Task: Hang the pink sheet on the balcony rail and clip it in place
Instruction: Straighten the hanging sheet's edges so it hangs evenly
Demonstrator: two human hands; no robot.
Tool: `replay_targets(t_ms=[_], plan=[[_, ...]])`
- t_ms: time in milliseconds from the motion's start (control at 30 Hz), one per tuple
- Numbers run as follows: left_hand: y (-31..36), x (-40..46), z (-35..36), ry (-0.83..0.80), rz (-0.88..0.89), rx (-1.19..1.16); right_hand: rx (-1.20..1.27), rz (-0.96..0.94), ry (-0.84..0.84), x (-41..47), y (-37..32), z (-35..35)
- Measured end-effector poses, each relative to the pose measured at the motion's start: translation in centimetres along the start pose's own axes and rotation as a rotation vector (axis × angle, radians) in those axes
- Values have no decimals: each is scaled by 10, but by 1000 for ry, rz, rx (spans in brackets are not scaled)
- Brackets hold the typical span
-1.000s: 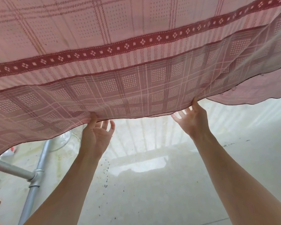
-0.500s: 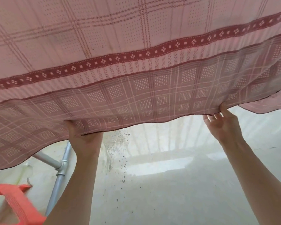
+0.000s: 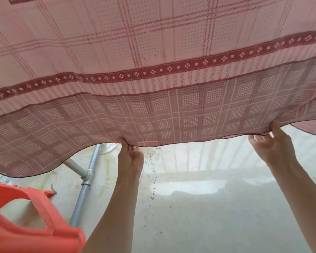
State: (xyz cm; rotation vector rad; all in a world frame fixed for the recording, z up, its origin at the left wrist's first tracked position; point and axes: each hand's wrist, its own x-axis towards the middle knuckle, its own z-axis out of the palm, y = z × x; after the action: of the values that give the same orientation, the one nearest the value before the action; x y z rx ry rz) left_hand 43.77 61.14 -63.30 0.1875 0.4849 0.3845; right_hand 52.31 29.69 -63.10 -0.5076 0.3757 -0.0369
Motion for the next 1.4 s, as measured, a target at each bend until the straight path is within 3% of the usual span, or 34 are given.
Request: replay_targets(t_ms=[367,433,467,500,567,600,633,700,867,933,1167,1400], plan=[[33,37,7,124,195,147,17,-26,-9,-26,23,-10],[38,40,1,116,84,298,-6,-12,10,-33,28,-9],[40,32,-2,198,49,349,-16,-10,20,-36,29,-8],[34,21,-2,203,75,499,-23,-9,31,-40,30,-5],[24,0,5,207,81,460,-13,-4,57,-47,30,0],[19,-1,6,156,16,332,-4,2,66,-51,29,2],[10,-8,9,12,66,475,-5,7,74,-53,27,1],[-22,-27,16,-56,-141,398,-47,14,76,-60,19,0],[-138,-85,13,-336,-545,786,-444,56,52,-64,0,-18],[-168,-100,23,-400,-620,896,-545,65,0,-66,-7,-27],[-214,-106,36,-219,-290,877,-649,121,-80,-60,-47,-44],[-229,-92,39,-51,-151,769,-334,-15,-31,-19,-172,-51]])
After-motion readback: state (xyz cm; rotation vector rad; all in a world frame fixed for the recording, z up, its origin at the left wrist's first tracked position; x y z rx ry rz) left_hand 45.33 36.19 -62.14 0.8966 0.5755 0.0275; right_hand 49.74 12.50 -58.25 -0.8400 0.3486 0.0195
